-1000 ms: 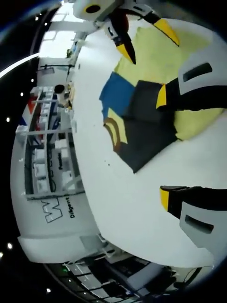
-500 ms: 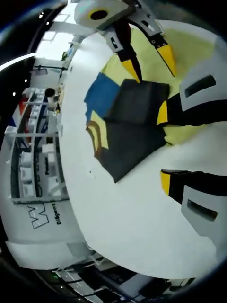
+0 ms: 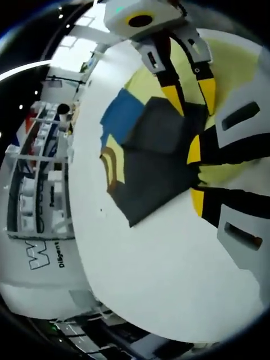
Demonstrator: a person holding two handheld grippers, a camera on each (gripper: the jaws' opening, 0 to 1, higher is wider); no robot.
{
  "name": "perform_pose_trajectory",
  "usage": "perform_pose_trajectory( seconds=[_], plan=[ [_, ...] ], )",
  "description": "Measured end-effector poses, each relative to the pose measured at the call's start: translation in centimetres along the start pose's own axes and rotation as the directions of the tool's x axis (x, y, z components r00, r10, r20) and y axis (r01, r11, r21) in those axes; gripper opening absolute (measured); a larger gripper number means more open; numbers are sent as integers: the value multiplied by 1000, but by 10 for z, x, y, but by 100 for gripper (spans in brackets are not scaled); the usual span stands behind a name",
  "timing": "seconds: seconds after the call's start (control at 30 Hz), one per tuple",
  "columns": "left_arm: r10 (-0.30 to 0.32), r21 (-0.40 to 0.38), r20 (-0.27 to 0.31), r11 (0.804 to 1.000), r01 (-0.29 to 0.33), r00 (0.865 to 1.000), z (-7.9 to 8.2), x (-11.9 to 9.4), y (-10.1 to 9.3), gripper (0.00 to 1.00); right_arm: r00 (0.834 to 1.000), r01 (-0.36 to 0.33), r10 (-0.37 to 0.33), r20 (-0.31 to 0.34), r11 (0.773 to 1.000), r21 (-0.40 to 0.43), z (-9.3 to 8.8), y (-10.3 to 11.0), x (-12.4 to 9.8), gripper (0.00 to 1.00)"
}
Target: Fold the garment on the visible template until the final outline fits inside the template.
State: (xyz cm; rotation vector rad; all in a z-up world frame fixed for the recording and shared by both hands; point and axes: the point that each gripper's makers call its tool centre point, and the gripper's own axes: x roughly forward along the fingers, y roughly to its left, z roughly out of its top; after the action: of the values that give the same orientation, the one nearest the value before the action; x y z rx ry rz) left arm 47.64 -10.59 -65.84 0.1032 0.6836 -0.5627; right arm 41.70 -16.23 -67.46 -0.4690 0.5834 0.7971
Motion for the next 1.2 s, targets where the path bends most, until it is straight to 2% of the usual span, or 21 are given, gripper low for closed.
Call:
perform_pose_trajectory(
  seconds=[0.1, 0.17, 0.3, 0.5, 0.6, 0.67, 0.7, 0.73, 0.8, 0.83, 0.87, 1.0, 1.03, 1.1, 1.2],
  plan=[
    [17, -56, -6, 998, -18, 1000, -2, 3, 4, 7, 1000, 3, -3, -12, 1000, -27, 0, 1, 1, 0],
    [24, -78, -10, 997, -25, 1000, -4, 3, 5, 4, 1000, 22, -23, -18, 998, -53, -1, -2, 1, 0],
    [30, -81, -29, 996, -33, 999, -6, 5, 5, 2, 1000, 19, -19, -10, 1000, 22, 1, -7, -1, 0],
    [45, -47, -37, 998, -47, 998, -7, 5, 4, 1, 997, 57, -65, 49, 987, 148, 6, -28, -16, 0],
    [53, -38, -42, 998, -55, 998, -7, 6, 4, 1, 994, 66, -89, 68, 958, 277, 5, -47, -24, 0],
    [58, -24, -42, 998, -59, 997, -7, 6, 3, 1, 989, 106, -135, 67, 936, 335, 2, -65, -31, 0],
    [59, -17, -42, 998, -60, 997, -8, 6, 3, 1, 986, 116, -151, 75, 932, 343, 2, -71, -34, 0],
    [62, -12, -41, 998, -62, 997, -8, 6, 3, 1, 980, 141, -183, 76, 914, 380, 0, -81, -38, 0],
    [68, -22, -40, 997, -69, 997, -8, 5, 4, 1, 976, 149, -201, 80, 892, 426, -3, -89, -43, 0],
    [72, -37, -38, 997, -73, 997, -8, 5, 4, 1, 972, 157, -222, 82, 864, 478, -6, -97, -47, 0],
    [72, -38, -37, 997, -73, 997, -8, 5, 4, 1, 967, 168, -240, 82, 849, 502, -9, -102, -50, 0],
    [78, -24, -33, 997, -79, 996, -8, 5, 3, 1, 951, 212, -300, 72, 805, 554, -24, -122, -66, 0],
    [80, -23, -33, 996, -80, 996, -8, 5, 4, 1, 952, 211, -298, 71, 806, 552, -26, -123, -67, 0],
    [84, -22, -35, 996, -84, 996, -8, 6, 4, 1, 947, 228, -317, 59, 790, 569, -34, -131, -74, 0],
    [83, -40, -36, 996, -85, 996, -8, 6, 4, 1, 939, 256, -341, 53, 792, 555, -42, -141, -83, 0]
  ],
)
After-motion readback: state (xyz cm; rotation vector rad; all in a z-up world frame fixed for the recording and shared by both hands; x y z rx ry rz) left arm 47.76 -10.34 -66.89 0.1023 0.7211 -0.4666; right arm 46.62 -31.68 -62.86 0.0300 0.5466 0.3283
